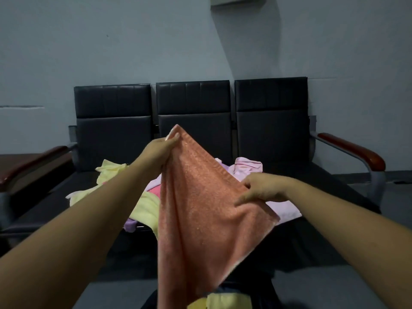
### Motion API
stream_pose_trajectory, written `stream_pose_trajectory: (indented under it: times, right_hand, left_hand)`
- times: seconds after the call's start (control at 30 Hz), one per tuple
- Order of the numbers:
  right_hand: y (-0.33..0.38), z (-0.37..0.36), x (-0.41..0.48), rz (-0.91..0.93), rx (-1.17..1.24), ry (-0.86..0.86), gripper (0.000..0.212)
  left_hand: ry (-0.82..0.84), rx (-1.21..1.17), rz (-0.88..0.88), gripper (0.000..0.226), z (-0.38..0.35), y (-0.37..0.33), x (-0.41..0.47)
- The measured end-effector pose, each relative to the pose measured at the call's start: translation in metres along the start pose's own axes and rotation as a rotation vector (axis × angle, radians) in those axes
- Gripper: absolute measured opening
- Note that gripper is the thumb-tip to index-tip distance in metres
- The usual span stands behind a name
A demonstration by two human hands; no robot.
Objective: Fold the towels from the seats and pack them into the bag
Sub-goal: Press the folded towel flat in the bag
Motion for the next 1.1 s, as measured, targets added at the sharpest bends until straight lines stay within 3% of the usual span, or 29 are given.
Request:
stream_pose_trajectory:
  times: [0.07, 0.13, 0.23, 0.3, 0.37, 0.47, 0.6, 0.77, 0.9, 1.03, 1.1]
  right_hand:
    - [-0.021, 0.003, 0.002, -0.068, -0.114, 0.002, 0.021]
    - [-0.033, 0.013, 0.004, -0.085, -0.070, -0.058, 0.016]
    - [-0.039, 0.040, 0.006, -0.065, -0.034, -0.260, 0.021]
    - [-0.036, 0.057, 0.004, -0.023, 0.092, -0.372, 0.011]
    - [-0.028, 0.066, 0.002, 0.042, 0.320, -0.396, 0.027]
    - [0.000, 0.064, -0.002, 0.141, 0.514, -0.275, 0.043]
    - [0.031, 0.059, -0.004, 0.149, 0.408, -0.179, 0.038]
    - [0.063, 0.033, -0.011, 0.138, 0.286, 0.070, 0.041]
    - [0.079, 0.030, -0.007, 0.227, 0.056, -0.032, 0.016]
    - [0.093, 0.033, -0.001, 0.253, 0.158, -0.167, 0.014]
    - [0.097, 0.034, 0.002, 0.263, 0.216, -0.223, 0.017]
  left_hand:
    - [-0.108, -0.025, 0.007, 0.022, 0.018, 0.005, 0.005]
    - [-0.139, 0.069, -0.028, 0.011, 0.030, 0.007, 0.009]
    - [-0.156, 0.310, -0.093, 0.015, 0.043, 0.011, 0.011]
    - [-0.167, 0.383, -0.098, 0.013, 0.050, 0.017, 0.013]
    - [-0.146, 0.376, -0.078, 0.013, 0.052, 0.024, 0.015]
    - [-0.117, 0.270, -0.033, 0.016, 0.050, 0.035, 0.021]
    - [-0.023, 0.189, -0.083, 0.018, 0.034, 0.034, 0.021]
    - [0.151, 0.116, -0.192, 0.018, 0.007, 0.018, 0.012]
    - [0.262, 0.139, -0.249, 0.032, -0.014, 0.006, 0.002]
    - [0.426, 0.179, -0.309, 0.022, -0.043, -0.008, -0.019]
    - [0.493, 0.281, -0.339, 0.034, -0.056, -0.015, -0.032]
Point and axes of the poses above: each hand's wrist, its own x-axis towards the middle knuckle, its own z-axis out of the back of the hand, y = z × x, the point moved 9 cm from there along x, towards the middle knuckle, and after that the axes turned 3 degrees about x, right-handed, at the moved point
